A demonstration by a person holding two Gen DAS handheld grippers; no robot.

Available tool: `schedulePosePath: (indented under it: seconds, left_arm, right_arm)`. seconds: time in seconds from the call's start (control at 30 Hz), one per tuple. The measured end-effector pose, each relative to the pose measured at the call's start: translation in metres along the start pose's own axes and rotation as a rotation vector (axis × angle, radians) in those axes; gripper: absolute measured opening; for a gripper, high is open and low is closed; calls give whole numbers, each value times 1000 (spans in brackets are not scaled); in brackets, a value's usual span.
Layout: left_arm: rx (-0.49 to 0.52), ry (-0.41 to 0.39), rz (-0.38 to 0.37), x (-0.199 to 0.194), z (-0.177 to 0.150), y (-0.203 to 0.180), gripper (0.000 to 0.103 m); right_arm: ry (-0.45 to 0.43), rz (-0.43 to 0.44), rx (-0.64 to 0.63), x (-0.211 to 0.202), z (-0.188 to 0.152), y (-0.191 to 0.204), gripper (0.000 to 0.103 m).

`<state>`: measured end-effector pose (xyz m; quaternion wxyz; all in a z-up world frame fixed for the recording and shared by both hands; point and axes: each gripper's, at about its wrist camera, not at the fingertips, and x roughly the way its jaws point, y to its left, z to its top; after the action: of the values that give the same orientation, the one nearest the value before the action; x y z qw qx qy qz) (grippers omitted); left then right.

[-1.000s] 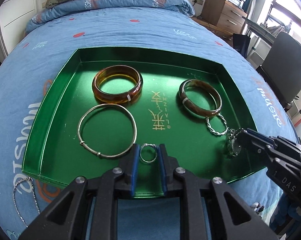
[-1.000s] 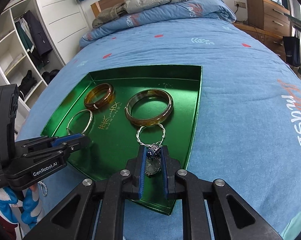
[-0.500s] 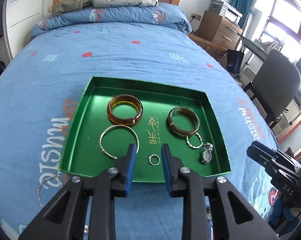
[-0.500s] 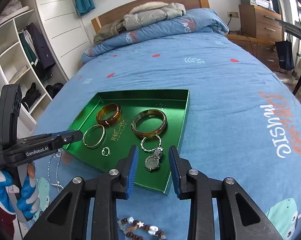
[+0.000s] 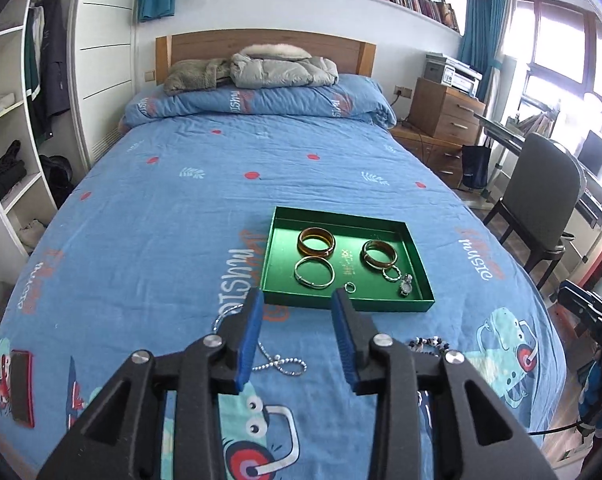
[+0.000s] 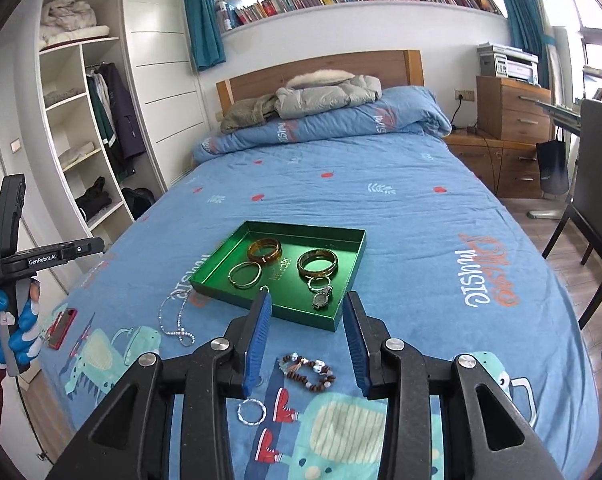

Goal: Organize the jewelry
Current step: 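Withdraw both tools from the tray back over the bed, then reach the left tool to the pearl necklace while the right tool reaches the twisted silver hoop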

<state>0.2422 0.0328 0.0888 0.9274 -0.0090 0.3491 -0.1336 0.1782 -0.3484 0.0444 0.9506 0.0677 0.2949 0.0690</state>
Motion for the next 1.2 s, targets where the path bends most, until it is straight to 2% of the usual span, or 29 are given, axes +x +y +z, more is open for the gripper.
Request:
schedulePosePath:
  seconds: [0.2,0.3,0.43,0.57,0.67,0.83,0.97,1.2]
  left_arm:
    - [-34,-59,-18,-70,-26,23,36]
    - [-31,-78,-15,-93,-38,31,41]
    - [-34,-92,-7,-106,-55,41,44]
    - [-40,-93,6,-105,-77,50,45]
    - [-41,-71,18,-91,-91,53,45]
    - [-57,8,14,-43,-116,54,46]
    - [-96,99,-38,6,-133,49,48]
    - [-124,218,-68,90,-136,35,51]
  right_arm:
    - [-42,7,-36,-61,-16,18,37]
    - [-55,8,-49,-81,-25,27,43]
    - [-64,13,-77,-98,-39,40,48]
    - [-46,37,-102,-95,-56,49,55]
    - [1,67,-106,-78,-74,51,56]
    - [87,110,-65,-31,-101,44,56]
    - [145,144,-49,6,-118,42,57]
    - [230,192,-60,70,-136,44,58]
